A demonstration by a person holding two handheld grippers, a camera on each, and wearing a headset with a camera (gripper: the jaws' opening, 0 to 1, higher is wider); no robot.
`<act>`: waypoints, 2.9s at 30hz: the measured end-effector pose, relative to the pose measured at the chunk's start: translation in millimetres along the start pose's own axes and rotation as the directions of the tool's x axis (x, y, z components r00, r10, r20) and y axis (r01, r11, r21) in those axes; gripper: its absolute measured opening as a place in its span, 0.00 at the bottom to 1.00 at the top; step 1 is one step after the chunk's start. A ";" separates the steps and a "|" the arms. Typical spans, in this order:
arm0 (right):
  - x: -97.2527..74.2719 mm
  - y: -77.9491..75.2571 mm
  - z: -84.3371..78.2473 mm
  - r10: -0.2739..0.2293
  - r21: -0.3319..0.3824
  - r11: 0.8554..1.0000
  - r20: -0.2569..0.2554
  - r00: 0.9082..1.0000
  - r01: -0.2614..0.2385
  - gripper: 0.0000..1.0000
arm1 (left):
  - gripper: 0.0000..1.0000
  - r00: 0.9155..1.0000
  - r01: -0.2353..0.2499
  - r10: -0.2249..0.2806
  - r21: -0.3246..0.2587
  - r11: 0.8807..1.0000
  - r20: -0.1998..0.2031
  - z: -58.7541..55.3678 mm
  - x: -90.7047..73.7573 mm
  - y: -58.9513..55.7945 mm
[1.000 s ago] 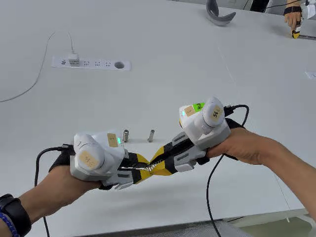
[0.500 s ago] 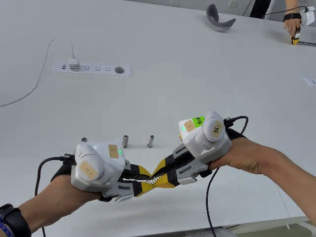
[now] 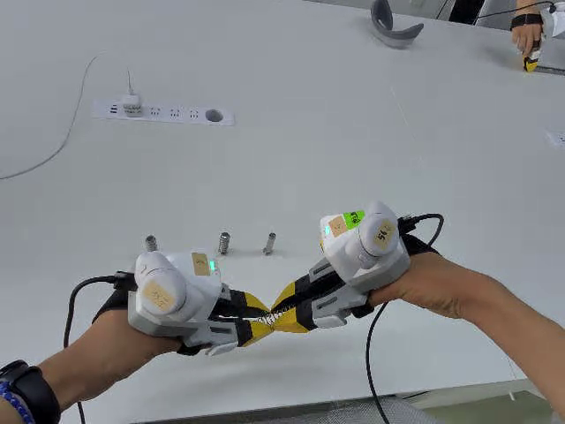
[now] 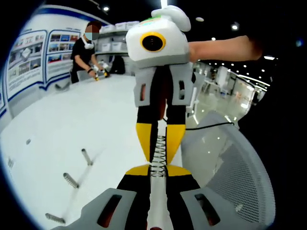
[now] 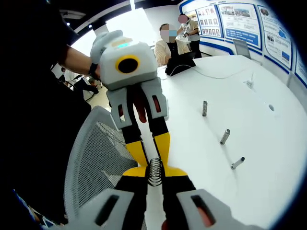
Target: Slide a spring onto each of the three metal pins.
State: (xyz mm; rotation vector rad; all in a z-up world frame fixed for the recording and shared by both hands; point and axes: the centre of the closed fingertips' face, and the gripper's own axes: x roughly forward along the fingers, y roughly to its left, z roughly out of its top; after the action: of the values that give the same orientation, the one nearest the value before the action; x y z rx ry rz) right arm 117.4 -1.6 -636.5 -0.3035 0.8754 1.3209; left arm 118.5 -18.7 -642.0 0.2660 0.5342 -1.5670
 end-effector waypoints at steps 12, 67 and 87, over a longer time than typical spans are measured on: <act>0.3 -4.2 -7.5 -0.006 0.035 0.999 -0.005 1.000 0.006 0.12 | 0.12 1.000 -0.009 0.009 -0.025 1.000 -0.016 -9.7 -0.2 1.1; -30.4 -132.3 -48.8 -0.308 0.101 0.939 -0.177 0.935 0.328 0.12 | 0.46 0.942 -0.336 0.330 -0.228 0.914 -0.065 -60.6 -37.7 69.7; -30.5 -164.5 -42.1 -0.319 0.083 0.936 -0.220 0.922 0.343 0.12 | 0.59 0.917 -0.394 0.395 -0.286 0.874 -0.058 -66.4 -51.7 88.0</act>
State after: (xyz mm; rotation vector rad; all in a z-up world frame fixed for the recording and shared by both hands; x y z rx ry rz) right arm 253.6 -94.1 -688.0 -0.4773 1.0215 0.9283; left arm 199.1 59.4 -689.3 0.1356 0.6572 -1.0733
